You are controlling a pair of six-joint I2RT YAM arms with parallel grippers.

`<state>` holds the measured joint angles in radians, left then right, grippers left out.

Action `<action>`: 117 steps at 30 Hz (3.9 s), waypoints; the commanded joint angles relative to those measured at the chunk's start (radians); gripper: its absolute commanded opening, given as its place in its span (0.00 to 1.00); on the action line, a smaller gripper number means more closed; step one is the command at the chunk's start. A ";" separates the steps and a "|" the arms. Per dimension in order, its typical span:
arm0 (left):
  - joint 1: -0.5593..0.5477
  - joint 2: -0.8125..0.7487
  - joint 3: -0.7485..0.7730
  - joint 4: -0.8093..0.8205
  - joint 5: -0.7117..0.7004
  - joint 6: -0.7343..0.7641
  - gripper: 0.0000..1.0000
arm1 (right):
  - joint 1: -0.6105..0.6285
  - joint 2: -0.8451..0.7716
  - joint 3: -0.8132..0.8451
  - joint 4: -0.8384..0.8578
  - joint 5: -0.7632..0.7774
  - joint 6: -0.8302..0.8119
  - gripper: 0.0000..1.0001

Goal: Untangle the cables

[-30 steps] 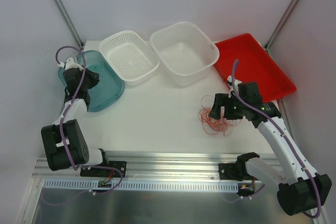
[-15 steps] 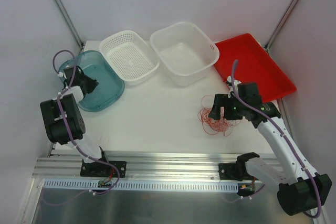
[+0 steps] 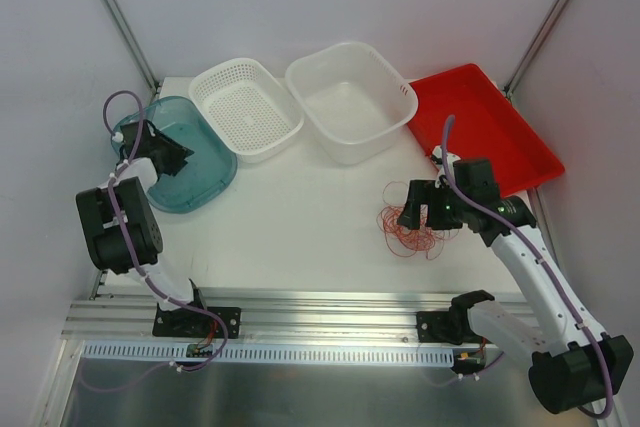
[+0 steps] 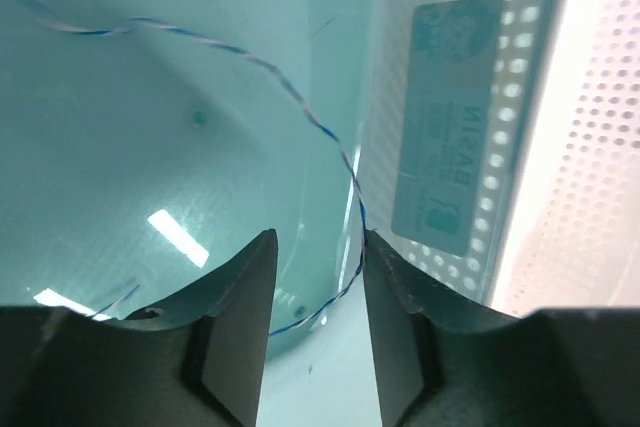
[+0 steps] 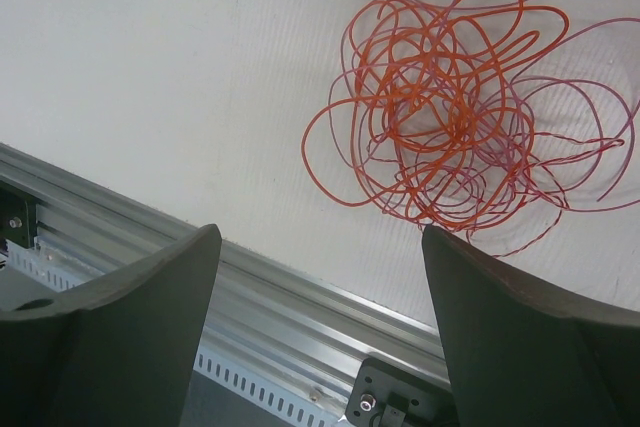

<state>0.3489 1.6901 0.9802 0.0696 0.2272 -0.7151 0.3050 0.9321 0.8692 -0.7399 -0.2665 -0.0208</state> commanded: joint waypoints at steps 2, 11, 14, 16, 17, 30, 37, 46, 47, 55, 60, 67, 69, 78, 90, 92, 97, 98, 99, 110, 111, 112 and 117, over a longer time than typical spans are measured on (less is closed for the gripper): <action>0.009 -0.130 0.037 -0.045 -0.017 0.043 0.46 | 0.008 -0.030 0.016 -0.013 -0.002 -0.014 0.86; 0.007 -0.257 0.034 -0.152 -0.051 0.097 0.78 | 0.008 -0.047 0.014 -0.030 0.013 -0.011 0.86; 0.009 -0.291 0.020 -0.162 -0.063 0.121 0.86 | 0.008 -0.044 0.014 -0.032 0.026 -0.007 0.86; 0.009 -0.300 0.015 -0.171 -0.078 0.141 0.89 | 0.008 -0.036 0.014 -0.032 0.024 -0.002 0.86; 0.009 -0.303 0.015 -0.180 -0.080 0.146 0.89 | 0.008 -0.033 0.014 -0.029 0.024 -0.001 0.86; -0.126 -0.553 -0.069 -0.332 0.145 0.285 0.99 | 0.008 0.118 -0.036 0.048 0.171 0.104 0.86; -0.490 -0.754 -0.196 -0.361 0.207 0.365 0.99 | 0.074 0.306 -0.091 0.252 0.159 0.171 0.82; -0.700 -0.857 -0.305 -0.363 0.193 0.253 0.99 | 0.442 0.574 0.157 0.294 0.167 0.208 0.80; -0.712 -0.862 -0.313 -0.363 0.181 0.246 0.99 | 0.482 0.595 0.178 0.281 0.162 0.209 0.80; -0.835 -0.830 -0.321 -0.361 0.068 0.187 0.99 | 0.503 0.458 0.198 0.193 0.216 0.211 0.80; -0.918 -0.724 -0.252 -0.360 -0.024 0.190 0.99 | 0.425 0.364 0.140 0.148 0.291 0.255 0.80; -0.964 -0.468 -0.115 -0.350 -0.104 0.258 0.95 | 0.355 0.330 0.021 0.324 0.172 0.320 0.74; -0.970 -0.414 -0.077 -0.344 -0.103 0.264 0.94 | 0.352 0.344 0.010 0.358 0.155 0.341 0.73; -1.030 -0.147 0.051 -0.304 -0.084 0.270 0.83 | 0.352 0.398 -0.045 0.508 0.234 0.544 0.71; -1.064 -0.030 0.068 -0.268 -0.097 0.223 0.56 | 0.353 0.471 -0.113 0.591 0.257 0.683 0.50; -1.064 -0.029 0.055 -0.263 -0.104 0.220 0.49 | 0.353 0.465 -0.125 0.591 0.259 0.683 0.39; -1.062 -0.047 0.020 -0.258 -0.164 0.207 0.12 | 0.353 0.418 -0.119 0.525 0.300 0.638 0.17; -1.062 -0.049 0.008 -0.257 -0.189 0.204 0.01 | 0.355 0.386 -0.113 0.510 0.306 0.630 0.09; -1.062 -0.056 0.000 -0.257 -0.204 0.200 0.00 | 0.353 0.367 -0.108 0.466 0.325 0.618 0.05; -0.943 -0.196 -0.159 -0.269 -0.266 0.163 0.00 | 0.287 0.061 0.158 0.074 0.457 0.340 0.01; -0.908 -0.223 -0.175 -0.278 -0.264 0.161 0.00 | 0.258 0.045 0.222 0.024 0.449 0.290 0.01; -0.891 -0.239 -0.201 -0.286 -0.264 0.158 0.00 | 0.241 0.019 0.262 -0.002 0.447 0.269 0.01; -0.808 -0.325 -0.267 -0.332 -0.267 0.158 0.00 | 0.134 -0.015 0.503 -0.142 0.425 0.138 0.01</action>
<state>-0.4854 1.4220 0.7483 -0.2115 -0.0101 -0.5430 0.4835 0.9451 1.2388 -0.7376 0.1444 0.2527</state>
